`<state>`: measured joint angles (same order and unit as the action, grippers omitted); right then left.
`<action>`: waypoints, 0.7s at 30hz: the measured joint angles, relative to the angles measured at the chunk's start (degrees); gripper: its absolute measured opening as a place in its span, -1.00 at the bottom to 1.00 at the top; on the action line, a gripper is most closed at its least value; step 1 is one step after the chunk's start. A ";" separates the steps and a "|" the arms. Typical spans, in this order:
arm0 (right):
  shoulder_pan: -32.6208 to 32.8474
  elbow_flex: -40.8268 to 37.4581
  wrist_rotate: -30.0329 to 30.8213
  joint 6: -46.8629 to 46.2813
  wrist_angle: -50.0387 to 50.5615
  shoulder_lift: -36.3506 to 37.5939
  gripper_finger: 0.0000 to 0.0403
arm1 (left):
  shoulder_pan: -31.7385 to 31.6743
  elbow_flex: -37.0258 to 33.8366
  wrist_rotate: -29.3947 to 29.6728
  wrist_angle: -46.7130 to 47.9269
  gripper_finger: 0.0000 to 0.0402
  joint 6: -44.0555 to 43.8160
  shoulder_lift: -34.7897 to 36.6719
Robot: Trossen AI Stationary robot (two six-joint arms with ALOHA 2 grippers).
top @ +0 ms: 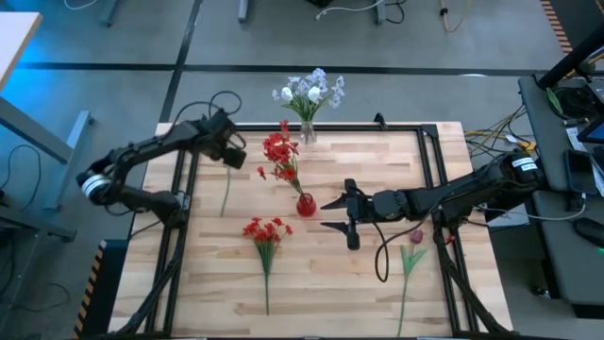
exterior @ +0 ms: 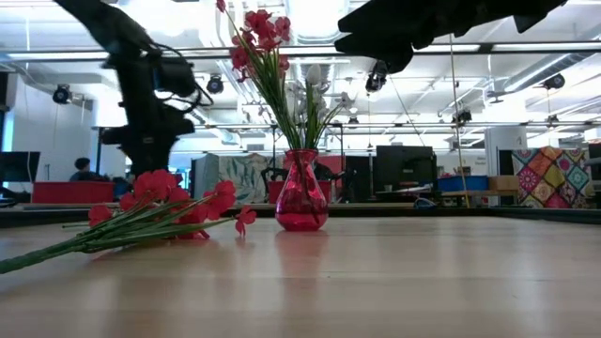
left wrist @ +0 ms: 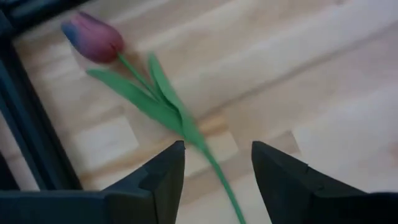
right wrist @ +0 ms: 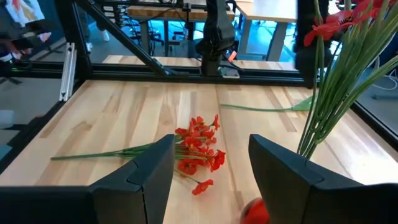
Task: Sort flowers into vase by color
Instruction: Put the top dark red flower into the red vase
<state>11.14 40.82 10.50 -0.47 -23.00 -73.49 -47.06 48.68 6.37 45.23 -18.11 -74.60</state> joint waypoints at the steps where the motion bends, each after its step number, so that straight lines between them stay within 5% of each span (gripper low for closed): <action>1: 0.03 0.00 0.00 -0.07 0.00 0.00 -0.01 | -0.79 1.33 0.24 0.21 -0.15 0.09 -1.90; 9: 1.05 -0.09 -0.02 0.29 0.13 0.00 -0.01 | -7.28 5.25 0.57 1.22 -0.22 0.72 -13.96; 21: 1.03 -0.52 0.02 -0.77 0.49 0.00 -0.01 | -9.83 7.84 1.49 -2.92 -0.37 4.58 -22.31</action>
<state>12.16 40.29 10.52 -1.25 -22.51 -73.49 -56.89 56.52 7.85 42.31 -13.53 -96.92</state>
